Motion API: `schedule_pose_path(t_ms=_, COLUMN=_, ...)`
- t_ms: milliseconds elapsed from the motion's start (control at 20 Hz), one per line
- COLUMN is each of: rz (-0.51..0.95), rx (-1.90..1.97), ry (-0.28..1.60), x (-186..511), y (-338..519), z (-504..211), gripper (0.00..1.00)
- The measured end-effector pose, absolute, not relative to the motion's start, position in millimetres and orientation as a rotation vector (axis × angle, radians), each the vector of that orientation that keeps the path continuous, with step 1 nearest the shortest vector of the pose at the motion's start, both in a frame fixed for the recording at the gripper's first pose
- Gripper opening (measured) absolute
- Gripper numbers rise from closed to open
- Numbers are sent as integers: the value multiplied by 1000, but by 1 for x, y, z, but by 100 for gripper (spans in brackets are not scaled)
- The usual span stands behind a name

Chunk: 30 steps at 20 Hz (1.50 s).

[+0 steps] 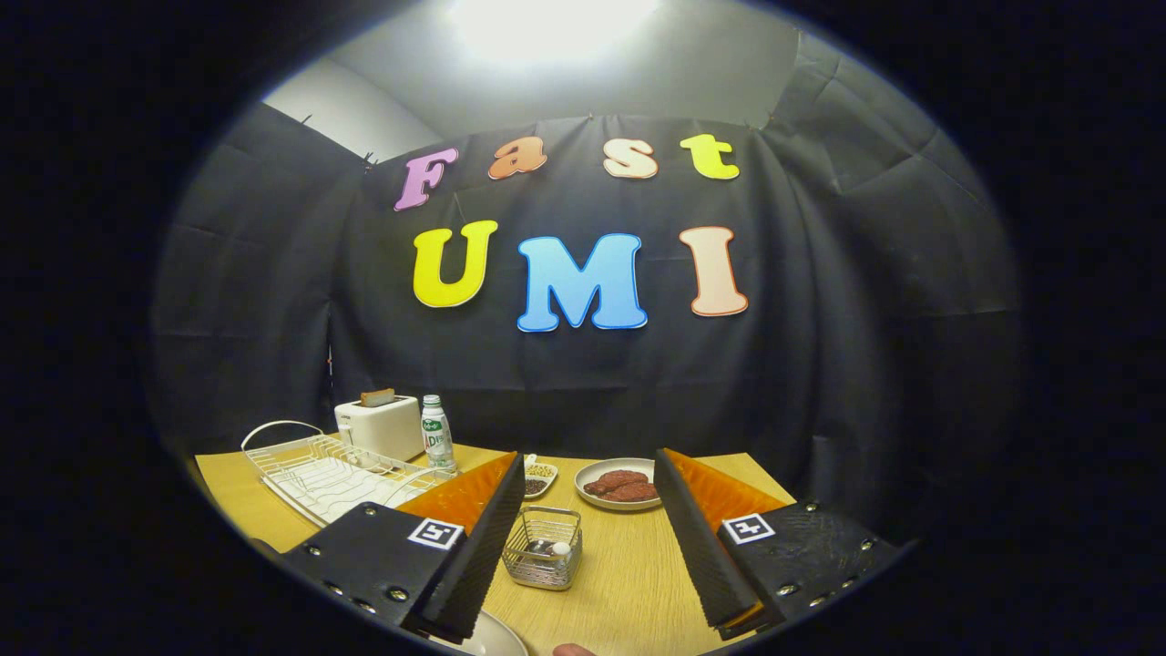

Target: Take the plate from the dish rack, then take the spoon from the basket and place it into the plate.

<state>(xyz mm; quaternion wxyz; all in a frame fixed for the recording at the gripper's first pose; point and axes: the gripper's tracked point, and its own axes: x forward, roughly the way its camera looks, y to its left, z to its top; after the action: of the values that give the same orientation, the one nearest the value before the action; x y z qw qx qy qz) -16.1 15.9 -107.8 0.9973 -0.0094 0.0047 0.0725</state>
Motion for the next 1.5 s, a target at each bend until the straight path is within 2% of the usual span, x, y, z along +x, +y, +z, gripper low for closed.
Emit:
schedule_pose_path(t_ms=250, rz=143, rx=-31, ry=31, x=10, y=26, z=-154, gripper=88)
schedule_pose_path(t_ms=300, rz=149, rx=-31, ry=30, x=18, y=30, z=-160, gripper=84)
schedule_pose_path(t_ms=450, rz=138, rx=-35, ry=45, x=39, y=34, z=-179, gripper=84)
schedule_pose_path(t_ms=600, rz=119, rx=-32, ry=67, x=55, y=34, z=-199, gripper=64)
schedule_pose_path(t_ms=750, rz=124, rx=-29, ry=59, x=63, y=41, z=-201, gripper=30)
schedule_pose_path(t_ms=800, rz=131, rx=-45, ry=65, x=64, y=44, z=-203, gripper=25)
schedule_pose_path(t_ms=850, rz=152, rx=-43, ry=64, x=62, y=47, z=-202, gripper=25)
schedule_pose_path(t_ms=900, rz=158, rx=-36, ry=69, x=61, y=52, z=-200, gripper=18)
schedule_pose_path(t_ms=1050, rz=159, rx=-43, ry=77, x=60, y=53, z=-194, gripper=18)
schedule_pose_path(t_ms=1100, rz=165, rx=-48, ry=86, x=58, y=55, z=-192, gripper=11)
schedule_pose_path(t_ms=1500, rz=151, rx=-37, ry=87, x=47, y=49, z=-146, gripper=11)
